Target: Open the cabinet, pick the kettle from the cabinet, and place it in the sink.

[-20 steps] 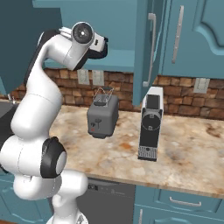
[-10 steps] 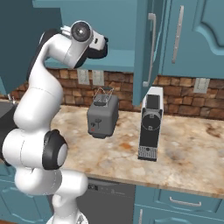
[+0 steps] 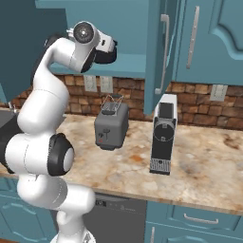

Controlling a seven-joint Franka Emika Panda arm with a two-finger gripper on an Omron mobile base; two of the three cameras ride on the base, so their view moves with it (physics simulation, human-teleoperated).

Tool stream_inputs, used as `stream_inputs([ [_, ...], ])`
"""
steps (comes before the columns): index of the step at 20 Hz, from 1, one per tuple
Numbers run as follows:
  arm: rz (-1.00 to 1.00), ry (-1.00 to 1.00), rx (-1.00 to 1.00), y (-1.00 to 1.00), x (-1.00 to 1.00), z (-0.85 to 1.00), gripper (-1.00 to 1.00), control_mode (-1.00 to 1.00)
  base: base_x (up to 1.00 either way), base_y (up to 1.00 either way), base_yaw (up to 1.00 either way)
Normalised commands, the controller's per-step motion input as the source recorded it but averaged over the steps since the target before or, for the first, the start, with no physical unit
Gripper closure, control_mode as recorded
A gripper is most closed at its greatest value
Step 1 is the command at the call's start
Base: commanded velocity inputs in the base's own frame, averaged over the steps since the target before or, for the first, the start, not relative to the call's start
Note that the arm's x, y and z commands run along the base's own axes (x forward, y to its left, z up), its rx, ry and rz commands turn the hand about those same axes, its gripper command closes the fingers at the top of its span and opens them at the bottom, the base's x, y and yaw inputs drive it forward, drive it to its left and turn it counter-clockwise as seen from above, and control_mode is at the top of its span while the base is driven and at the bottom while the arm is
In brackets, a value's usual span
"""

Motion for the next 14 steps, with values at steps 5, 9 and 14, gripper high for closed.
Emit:
stream_inputs([
  [5, -0.08, 0.00, -0.03, 0.00, 0.16, 0.02, -1.00, -1.00, 0.00, 0.00, 0.00],
  [9, -0.06, 0.00, 0.00, 0.00, 0.09, 0.05, -1.00, -1.00, 0.00, 0.00, 0.00],
  [14, -0.05, 0.00, 0.00, -0.02, 0.11, 0.01, -1.00, -1.00, 0.00, 0.00, 0.00],
])
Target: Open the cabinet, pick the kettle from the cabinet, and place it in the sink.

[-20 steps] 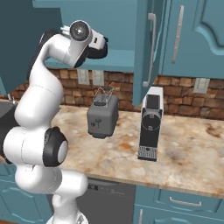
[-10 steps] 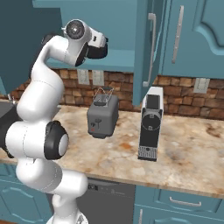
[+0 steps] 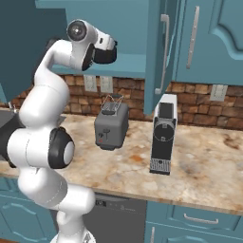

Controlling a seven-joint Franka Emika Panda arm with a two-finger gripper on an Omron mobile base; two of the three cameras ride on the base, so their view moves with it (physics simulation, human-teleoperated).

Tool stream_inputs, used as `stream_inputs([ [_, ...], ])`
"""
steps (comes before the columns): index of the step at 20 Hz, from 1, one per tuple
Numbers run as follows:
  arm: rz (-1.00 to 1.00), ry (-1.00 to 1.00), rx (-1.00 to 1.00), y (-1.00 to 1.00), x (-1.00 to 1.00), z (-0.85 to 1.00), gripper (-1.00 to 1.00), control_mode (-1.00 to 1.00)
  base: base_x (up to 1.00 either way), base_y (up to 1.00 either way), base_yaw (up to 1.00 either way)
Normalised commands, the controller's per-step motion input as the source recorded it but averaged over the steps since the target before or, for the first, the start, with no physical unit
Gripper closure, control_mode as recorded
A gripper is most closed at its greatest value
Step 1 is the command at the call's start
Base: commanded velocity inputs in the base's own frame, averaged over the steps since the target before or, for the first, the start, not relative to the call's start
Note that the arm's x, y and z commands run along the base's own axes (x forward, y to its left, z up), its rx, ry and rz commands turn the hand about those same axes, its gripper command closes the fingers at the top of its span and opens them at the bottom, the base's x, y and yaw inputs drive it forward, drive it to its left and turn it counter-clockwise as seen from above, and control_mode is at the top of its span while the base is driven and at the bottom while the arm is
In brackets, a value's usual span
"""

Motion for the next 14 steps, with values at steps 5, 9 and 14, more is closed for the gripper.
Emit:
stream_inputs([
  [5, 0.00, 0.00, 0.00, -0.10, 0.10, 0.00, -1.00, -1.00, 0.00, 0.00, 0.00],
  [9, 0.00, 0.00, 0.00, -0.16, 0.06, 0.00, -1.00, -1.00, 0.00, 0.00, 0.00],
  [14, 0.00, 0.00, 0.00, -0.20, 0.06, 0.00, -1.00, -1.00, 0.00, 0.00, 0.00],
])
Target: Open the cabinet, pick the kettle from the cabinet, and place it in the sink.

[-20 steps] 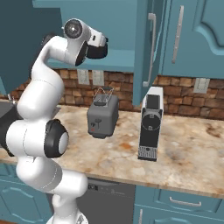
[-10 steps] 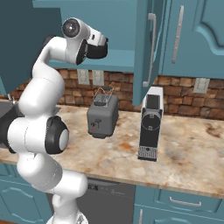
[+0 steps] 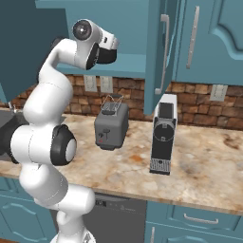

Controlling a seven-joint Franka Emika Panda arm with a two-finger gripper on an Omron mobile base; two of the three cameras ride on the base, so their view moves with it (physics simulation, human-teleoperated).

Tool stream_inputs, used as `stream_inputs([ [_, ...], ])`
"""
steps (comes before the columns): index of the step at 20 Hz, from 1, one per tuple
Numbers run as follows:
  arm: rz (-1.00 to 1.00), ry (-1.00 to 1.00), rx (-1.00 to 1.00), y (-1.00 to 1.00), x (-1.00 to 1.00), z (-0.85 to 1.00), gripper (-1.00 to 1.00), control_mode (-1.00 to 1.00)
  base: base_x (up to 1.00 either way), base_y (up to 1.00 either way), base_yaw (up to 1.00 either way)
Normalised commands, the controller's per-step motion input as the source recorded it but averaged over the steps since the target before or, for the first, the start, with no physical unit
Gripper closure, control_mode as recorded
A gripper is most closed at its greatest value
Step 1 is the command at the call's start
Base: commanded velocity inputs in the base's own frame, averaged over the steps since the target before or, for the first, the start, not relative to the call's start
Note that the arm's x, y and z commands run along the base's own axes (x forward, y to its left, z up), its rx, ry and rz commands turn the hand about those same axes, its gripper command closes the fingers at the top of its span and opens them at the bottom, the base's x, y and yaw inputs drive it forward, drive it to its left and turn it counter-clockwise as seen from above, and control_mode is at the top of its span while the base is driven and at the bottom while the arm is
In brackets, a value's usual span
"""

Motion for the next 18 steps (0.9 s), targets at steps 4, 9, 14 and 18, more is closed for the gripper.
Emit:
stream_inputs([
  [4, 0.00, 0.00, 0.00, -0.21, 0.05, 0.00, -1.00, -1.00, 0.00, 0.00, 0.00],
  [9, 0.00, 0.00, 0.00, -0.21, 0.04, 0.00, -1.00, -1.00, 0.00, 0.00, 0.00],
  [14, 0.00, 0.00, 0.00, -0.13, -0.01, -0.03, -1.00, -1.00, 0.00, 0.00, 0.00],
  [18, 0.00, 0.00, 0.00, -0.04, -0.02, -0.04, -1.00, -1.00, 0.00, 0.00, 0.00],
])
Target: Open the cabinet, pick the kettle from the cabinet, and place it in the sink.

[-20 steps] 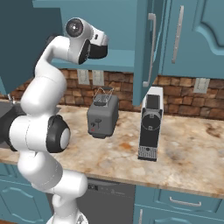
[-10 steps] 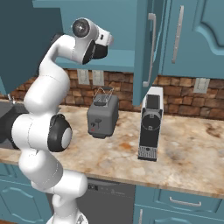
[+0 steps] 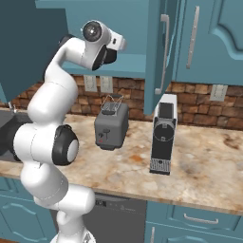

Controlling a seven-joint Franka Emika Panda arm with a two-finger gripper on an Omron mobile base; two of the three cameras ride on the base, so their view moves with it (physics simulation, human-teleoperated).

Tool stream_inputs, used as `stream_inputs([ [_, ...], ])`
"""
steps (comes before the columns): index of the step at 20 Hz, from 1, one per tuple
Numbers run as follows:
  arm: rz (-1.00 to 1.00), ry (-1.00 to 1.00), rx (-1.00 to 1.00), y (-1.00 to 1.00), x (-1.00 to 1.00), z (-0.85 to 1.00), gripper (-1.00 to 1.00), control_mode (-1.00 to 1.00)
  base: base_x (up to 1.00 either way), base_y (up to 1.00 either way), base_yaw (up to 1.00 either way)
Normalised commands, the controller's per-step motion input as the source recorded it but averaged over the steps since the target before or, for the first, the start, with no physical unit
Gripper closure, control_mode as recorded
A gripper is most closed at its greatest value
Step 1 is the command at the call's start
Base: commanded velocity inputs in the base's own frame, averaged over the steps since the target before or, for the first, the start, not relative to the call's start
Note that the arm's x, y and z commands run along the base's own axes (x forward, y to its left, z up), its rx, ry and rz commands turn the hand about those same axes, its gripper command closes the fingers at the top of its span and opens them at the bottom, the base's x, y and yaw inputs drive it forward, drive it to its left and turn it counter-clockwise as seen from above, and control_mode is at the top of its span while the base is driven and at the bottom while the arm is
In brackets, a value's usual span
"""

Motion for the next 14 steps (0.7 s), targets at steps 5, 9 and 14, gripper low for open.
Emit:
stream_inputs([
  [5, 0.00, 0.00, 0.00, -0.05, 0.03, -0.02, -1.00, -1.00, 0.00, 0.00, 0.00],
  [9, 0.00, 0.00, 0.00, -0.01, 0.04, -0.02, -1.00, -1.00, 0.00, 0.00, 0.00],
  [14, 0.00, 0.00, 0.00, 0.00, 0.00, -0.02, -1.00, -1.00, 0.00, 0.00, 0.00],
])
